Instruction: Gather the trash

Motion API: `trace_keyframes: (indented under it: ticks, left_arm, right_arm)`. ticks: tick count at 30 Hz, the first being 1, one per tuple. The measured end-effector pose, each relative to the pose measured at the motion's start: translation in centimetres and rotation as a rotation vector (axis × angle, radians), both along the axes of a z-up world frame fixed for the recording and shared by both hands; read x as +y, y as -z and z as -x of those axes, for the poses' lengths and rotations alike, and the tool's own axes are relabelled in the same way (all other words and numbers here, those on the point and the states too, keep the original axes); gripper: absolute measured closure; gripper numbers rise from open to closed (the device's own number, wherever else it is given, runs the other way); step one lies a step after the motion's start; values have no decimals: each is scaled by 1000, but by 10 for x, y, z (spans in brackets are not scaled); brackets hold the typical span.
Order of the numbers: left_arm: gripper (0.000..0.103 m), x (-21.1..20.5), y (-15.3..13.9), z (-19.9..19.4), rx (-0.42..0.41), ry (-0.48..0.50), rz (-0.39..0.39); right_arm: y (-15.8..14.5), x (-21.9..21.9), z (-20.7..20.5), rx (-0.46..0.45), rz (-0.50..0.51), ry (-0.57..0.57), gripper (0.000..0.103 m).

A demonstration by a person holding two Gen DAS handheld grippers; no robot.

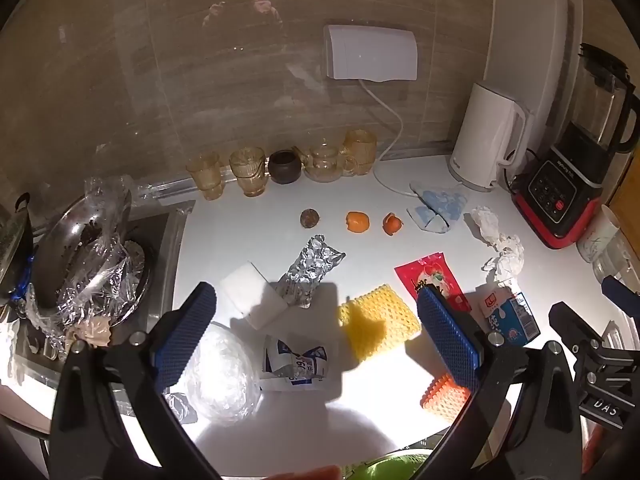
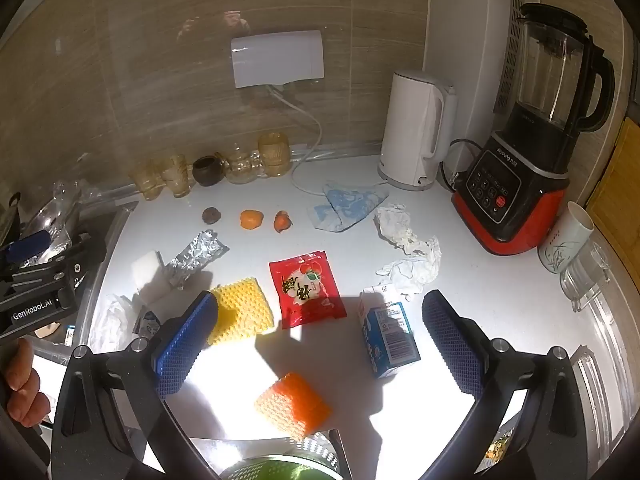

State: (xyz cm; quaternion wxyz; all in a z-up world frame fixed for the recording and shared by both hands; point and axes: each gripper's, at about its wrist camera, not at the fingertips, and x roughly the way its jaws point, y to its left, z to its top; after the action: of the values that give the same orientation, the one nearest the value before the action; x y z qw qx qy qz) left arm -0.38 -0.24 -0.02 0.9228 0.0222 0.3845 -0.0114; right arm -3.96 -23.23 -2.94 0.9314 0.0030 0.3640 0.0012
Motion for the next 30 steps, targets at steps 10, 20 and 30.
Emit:
trace_keyframes:
  ticks: [10, 20, 30]
  left_arm:
    - [6, 2, 2, -3, 12, -4, 6]
    - [6, 2, 1, -1, 10, -1, 7]
    - [6, 0, -3, 6, 11, -2, 13]
  right_arm:
    - [-1, 2, 1, -1, 3, 1, 2]
    - [-1, 2, 4, -2, 2, 0, 2]
    - [-7, 1, 11, -11, 3, 4, 2]
